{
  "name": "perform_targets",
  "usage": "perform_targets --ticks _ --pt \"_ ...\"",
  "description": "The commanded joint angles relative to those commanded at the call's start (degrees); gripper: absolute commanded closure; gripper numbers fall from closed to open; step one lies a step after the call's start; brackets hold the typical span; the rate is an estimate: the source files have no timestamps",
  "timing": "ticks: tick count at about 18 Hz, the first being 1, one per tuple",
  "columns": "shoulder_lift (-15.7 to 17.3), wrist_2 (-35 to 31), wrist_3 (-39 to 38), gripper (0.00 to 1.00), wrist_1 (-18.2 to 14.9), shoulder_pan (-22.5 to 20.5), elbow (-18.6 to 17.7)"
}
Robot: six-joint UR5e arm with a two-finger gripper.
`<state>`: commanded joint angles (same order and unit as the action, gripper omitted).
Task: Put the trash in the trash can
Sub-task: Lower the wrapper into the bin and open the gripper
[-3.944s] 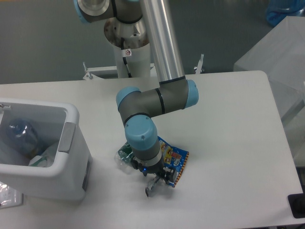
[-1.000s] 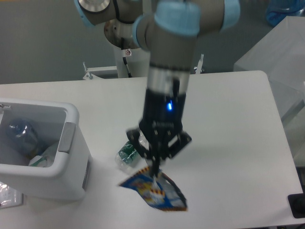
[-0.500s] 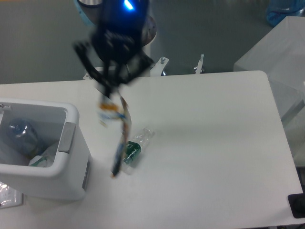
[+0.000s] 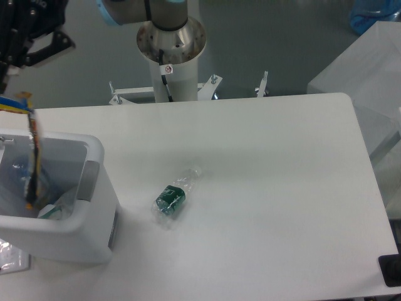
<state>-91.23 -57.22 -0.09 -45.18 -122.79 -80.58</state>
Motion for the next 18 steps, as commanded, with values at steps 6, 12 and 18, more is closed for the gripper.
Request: perform_targets --ticks 6,12,18 --pt "2.20 -0.61 4.13 0.97 0.09 1.42 -7.92" --pt "-0.69 -1.93 5.89 0.96 0.09 1.33 -9.07" --pt "-6.94 -5.80 5.89 0.96 0.44 1.42 -6.25"
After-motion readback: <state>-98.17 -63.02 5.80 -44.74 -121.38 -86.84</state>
